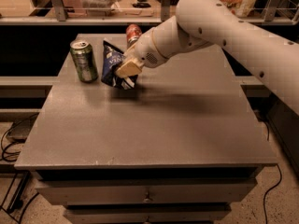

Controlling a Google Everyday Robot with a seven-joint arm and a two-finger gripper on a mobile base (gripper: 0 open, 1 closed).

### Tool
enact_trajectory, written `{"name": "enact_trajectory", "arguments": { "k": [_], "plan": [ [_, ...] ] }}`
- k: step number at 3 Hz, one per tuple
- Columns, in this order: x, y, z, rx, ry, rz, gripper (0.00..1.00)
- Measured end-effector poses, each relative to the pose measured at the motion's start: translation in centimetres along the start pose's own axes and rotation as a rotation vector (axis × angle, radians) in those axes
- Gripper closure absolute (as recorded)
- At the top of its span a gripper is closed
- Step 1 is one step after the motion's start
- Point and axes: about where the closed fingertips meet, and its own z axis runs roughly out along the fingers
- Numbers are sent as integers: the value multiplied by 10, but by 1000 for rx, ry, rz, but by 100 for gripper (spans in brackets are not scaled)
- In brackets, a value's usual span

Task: Move blue chip bag near green can

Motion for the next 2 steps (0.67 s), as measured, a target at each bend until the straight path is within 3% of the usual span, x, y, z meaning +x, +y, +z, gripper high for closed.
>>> {"name": "enact_trajectory", "arguments": {
  "k": [1,2],
  "plan": [
    [-2,-1,15,-9,-7,16,0],
    [-2,-1,16,-10,-7,16,0]
  ]
}}
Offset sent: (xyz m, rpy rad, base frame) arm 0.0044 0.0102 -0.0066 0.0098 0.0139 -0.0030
